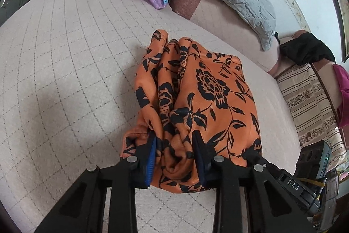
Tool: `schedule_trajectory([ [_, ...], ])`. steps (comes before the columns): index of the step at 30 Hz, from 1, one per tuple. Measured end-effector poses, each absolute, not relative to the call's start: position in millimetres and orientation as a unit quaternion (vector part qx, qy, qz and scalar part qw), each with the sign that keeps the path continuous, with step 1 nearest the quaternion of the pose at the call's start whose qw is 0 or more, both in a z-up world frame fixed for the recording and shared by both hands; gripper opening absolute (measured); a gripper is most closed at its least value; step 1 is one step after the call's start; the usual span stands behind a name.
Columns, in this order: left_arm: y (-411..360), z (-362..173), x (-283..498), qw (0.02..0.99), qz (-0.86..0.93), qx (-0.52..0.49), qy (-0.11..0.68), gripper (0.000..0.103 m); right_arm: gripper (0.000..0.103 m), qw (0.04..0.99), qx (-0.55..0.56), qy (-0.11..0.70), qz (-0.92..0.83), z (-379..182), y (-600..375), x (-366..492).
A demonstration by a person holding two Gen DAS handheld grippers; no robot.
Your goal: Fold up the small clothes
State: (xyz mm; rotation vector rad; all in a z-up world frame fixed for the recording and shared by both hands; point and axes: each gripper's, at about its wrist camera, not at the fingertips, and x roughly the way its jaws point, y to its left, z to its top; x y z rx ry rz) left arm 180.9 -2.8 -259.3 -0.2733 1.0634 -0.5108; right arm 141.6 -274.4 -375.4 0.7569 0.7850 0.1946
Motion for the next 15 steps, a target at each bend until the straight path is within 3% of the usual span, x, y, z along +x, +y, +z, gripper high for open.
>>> schedule_trajectory([
  [7,26.6,-244.6,183.1,0.833,-0.219,-0.155,0.483,0.039,0.012,0.852,0.358,0.369,0.096,-375.5,-275.4,136.7],
  [15,11.7,-245.3,181.0,0.816,-0.277,-0.168,0.479,0.039,0.012,0.853,0.362,0.363,0.100,-377.2,-276.5,135.9],
])
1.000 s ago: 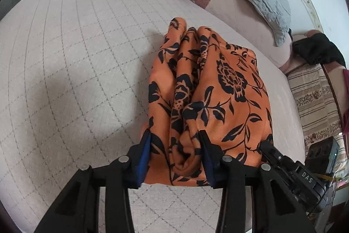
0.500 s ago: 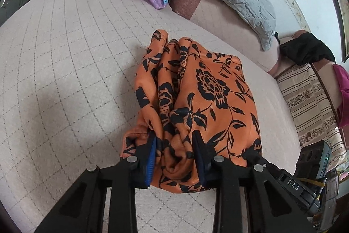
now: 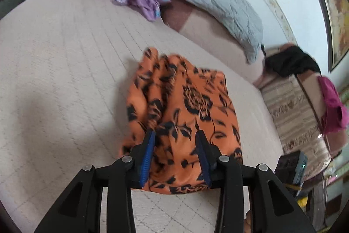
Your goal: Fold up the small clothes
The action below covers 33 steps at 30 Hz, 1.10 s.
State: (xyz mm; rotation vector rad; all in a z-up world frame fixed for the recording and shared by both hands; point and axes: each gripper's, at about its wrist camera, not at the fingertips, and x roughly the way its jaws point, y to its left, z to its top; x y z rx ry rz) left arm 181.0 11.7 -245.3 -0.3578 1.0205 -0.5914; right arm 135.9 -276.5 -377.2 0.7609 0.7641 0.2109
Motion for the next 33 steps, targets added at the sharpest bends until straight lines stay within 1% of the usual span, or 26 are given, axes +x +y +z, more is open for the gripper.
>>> schedule_trajectory([
  [4,1.8,-258.4,184.5,0.808,-0.270,-0.158,0.499,0.039,0.012,0.850,0.369,0.361,0.105,-378.9,-278.6,135.5],
  [7,7.0,-262.2,185.9,0.803,-0.267,-0.175,0.503,0.038,0.012,0.849,0.372,0.360,0.107,-379.9,-280.0,135.2],
  [15,-3.3,-255.1,178.4,0.817,-0.280,-0.143,0.483,0.038,0.012,0.848,0.376,0.356,0.112,-381.3,-282.2,134.3],
  [18,-8.0,-255.5,178.2,0.821,-0.283,-0.139,0.476,0.034,0.012,0.848,0.378,0.354,0.114,-382.1,-282.5,133.8],
  [22,-15.1,-261.8,180.1,0.828,-0.266,-0.113,0.480,0.034,0.012,0.847,0.380,0.353,0.115,-383.0,-283.1,133.1],
  [27,-9.8,-271.8,186.2,0.818,-0.253,-0.136,0.499,0.034,0.012,0.845,0.383,0.354,0.118,-382.9,-284.3,132.8],
  [29,-8.9,-271.7,184.5,0.822,-0.247,-0.133,0.495,0.017,0.012,0.844,0.384,0.355,0.117,-382.8,-285.0,132.8],
  [33,-4.2,-268.3,179.6,0.828,-0.246,-0.147,0.481,0.010,0.012,0.844,0.386,0.355,0.117,-383.0,-285.6,133.3],
])
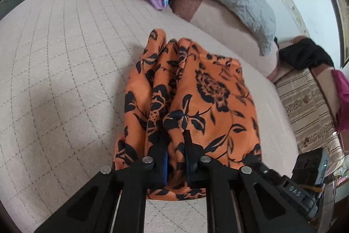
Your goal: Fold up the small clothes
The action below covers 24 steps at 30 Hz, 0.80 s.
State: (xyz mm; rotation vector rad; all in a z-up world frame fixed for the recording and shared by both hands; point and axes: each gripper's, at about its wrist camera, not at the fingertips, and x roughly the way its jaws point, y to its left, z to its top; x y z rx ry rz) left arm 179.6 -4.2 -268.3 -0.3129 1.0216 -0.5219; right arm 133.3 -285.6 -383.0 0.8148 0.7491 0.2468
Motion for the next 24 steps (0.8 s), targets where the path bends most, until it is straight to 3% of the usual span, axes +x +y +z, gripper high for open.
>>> schedule_trajectory([
  [8,-8.5,-210.8,127.4,0.870,-0.308,-0.086,0.374,0.009,0.012,0.826,0.416,0.359,0.126,-389.0,-282.1,127.2],
  [11,-4.9,-228.9,130.4,0.876,-0.268,-0.051,0.398,0.009,0.012,0.824,0.409,0.368,0.134,-395.3,-269.4,127.4],
  [16,12.1,-273.8,151.1,0.840,-0.222,-0.084,0.489,0.010,0.012,0.824,0.396,0.380,0.140,-395.9,-262.0,133.5],
  [20,5.6,-264.8,146.0,0.850,-0.219,-0.059,0.475,0.013,0.011,0.803,0.402,0.413,0.152,-387.9,-269.2,143.4],
  [24,-2.1,-265.0,146.3,0.854,-0.209,-0.031,0.475,0.014,0.017,0.833,0.352,0.402,0.144,-352.2,-274.2,152.1],
])
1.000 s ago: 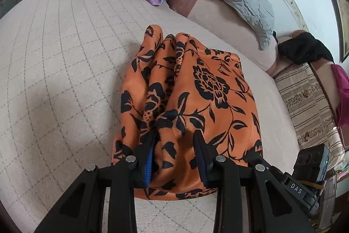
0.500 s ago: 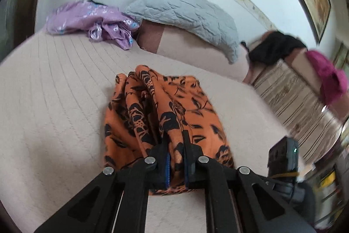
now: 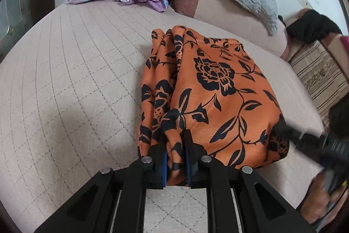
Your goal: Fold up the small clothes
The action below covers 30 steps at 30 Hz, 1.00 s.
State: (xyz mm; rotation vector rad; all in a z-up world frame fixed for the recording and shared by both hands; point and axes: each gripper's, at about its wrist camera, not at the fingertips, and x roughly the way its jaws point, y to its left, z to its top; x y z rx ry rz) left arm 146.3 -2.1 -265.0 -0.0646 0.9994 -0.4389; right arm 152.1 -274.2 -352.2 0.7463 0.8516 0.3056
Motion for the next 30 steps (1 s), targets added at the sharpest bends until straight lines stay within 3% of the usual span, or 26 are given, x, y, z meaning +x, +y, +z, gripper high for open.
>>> schedule_trajectory([
  [4,-1.8,-263.5,150.5,0.851,-0.206,-0.033,0.481,0.014,0.016,0.848,0.348,0.389,0.093,-339.1,-291.1,178.3],
  [10,-10.6,-267.3,152.4,0.852,-0.200,-0.017,0.483,0.016,0.013,0.841,0.345,0.412,0.067,-383.3,-295.1,207.6],
  [15,-11.9,-267.8,153.3,0.852,-0.199,-0.012,0.484,0.017,0.015,0.845,0.322,0.424,0.059,-366.1,-286.4,212.6],
  [25,-22.9,-268.4,146.7,0.861,-0.194,0.034,0.469,0.018,0.016,0.862,0.333,0.364,0.113,-350.2,-251.1,216.2],
  [30,-22.1,-268.2,149.2,0.859,-0.191,0.031,0.473,0.018,0.016,0.854,0.318,0.384,0.149,-343.2,-228.2,251.7],
])
